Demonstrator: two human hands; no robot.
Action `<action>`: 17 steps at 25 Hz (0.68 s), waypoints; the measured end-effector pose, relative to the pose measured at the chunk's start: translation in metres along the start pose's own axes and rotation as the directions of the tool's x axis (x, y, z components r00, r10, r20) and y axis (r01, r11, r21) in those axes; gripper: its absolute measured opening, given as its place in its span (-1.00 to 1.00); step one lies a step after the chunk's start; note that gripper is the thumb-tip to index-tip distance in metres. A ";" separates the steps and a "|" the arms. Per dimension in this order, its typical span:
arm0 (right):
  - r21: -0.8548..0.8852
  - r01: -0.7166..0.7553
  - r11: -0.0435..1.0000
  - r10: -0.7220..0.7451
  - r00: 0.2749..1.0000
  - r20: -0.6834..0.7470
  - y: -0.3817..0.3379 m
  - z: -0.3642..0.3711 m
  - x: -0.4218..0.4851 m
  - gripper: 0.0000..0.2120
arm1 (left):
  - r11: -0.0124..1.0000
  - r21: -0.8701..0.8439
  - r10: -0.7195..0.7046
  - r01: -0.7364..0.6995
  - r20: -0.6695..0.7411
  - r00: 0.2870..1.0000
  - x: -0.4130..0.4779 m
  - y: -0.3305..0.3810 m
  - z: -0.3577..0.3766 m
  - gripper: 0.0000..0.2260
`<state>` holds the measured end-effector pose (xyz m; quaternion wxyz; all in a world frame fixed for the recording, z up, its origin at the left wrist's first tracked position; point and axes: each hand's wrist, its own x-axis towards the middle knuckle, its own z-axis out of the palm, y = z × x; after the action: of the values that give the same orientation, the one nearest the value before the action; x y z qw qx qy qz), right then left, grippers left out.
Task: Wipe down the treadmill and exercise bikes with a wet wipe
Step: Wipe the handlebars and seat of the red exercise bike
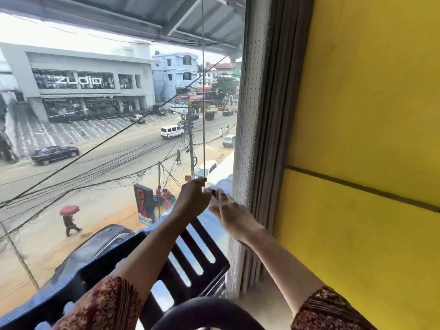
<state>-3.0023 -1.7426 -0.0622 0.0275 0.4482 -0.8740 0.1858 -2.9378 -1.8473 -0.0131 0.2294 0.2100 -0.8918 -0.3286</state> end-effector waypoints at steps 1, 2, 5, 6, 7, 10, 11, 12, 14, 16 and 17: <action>0.021 -0.016 1.000 0.014 0.997 0.076 0.012 0.000 -0.013 -0.44 | 0.992 0.111 0.056 -0.058 0.024 0.998 -0.003 0.000 0.004 -0.64; 0.025 -0.030 0.999 0.026 0.985 0.170 0.023 -0.005 -0.028 -0.46 | 0.969 0.215 0.112 -0.121 0.054 0.992 -0.006 0.000 0.008 -0.65; 0.100 -0.099 0.990 0.055 0.927 0.372 0.047 -0.039 -0.048 -0.72 | 0.821 0.494 0.251 -0.286 0.137 0.958 -0.013 -0.004 0.015 -0.68; 0.157 -0.150 0.976 0.089 0.935 0.343 0.048 -0.050 -0.043 -0.76 | 0.777 0.543 0.276 -0.318 0.160 0.948 -0.014 -0.006 0.015 -0.69; 0.253 -0.185 0.950 0.121 0.961 0.250 0.046 -0.057 -0.032 -0.75 | 0.761 0.560 0.281 -0.328 0.171 0.944 -0.014 -0.008 0.016 -0.70; 0.590 -0.097 0.801 0.038 0.993 0.112 0.025 -0.052 0.011 -0.70 | 0.801 0.537 0.197 -0.266 0.183 0.963 -0.008 -0.017 0.020 -0.65; 0.634 -0.047 0.772 -0.042 0.991 0.125 0.016 -0.040 0.018 -0.70 | 0.808 0.536 0.173 -0.245 0.183 0.968 -0.007 -0.019 0.021 -0.65; 0.637 -0.014 0.770 -0.082 0.989 0.120 0.009 -0.028 0.020 -0.70 | 0.809 0.537 0.168 -0.239 0.178 0.970 -0.006 -0.021 0.021 -0.65; 0.564 -0.001 0.826 -0.054 0.995 0.080 0.015 -0.016 0.007 -0.69 | 0.791 0.546 0.211 -0.277 0.183 0.960 -0.007 -0.022 0.020 -0.64; 0.456 -0.032 0.890 -0.043 0.987 0.155 0.039 -0.011 -0.021 -0.72 | 0.767 0.549 0.286 -0.332 0.170 0.943 -0.010 -0.020 0.018 -0.58; 0.393 -0.076 0.916 -0.035 0.963 0.266 0.054 -0.016 -0.034 -0.72 | 0.739 0.582 0.305 -0.338 0.158 0.939 -0.010 -0.020 0.018 -0.57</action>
<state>-3.0270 -1.6815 -0.0708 -0.1846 0.4560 -0.8179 0.2984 -2.9348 -1.8467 -0.0415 0.1809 0.1062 -0.9777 0.0105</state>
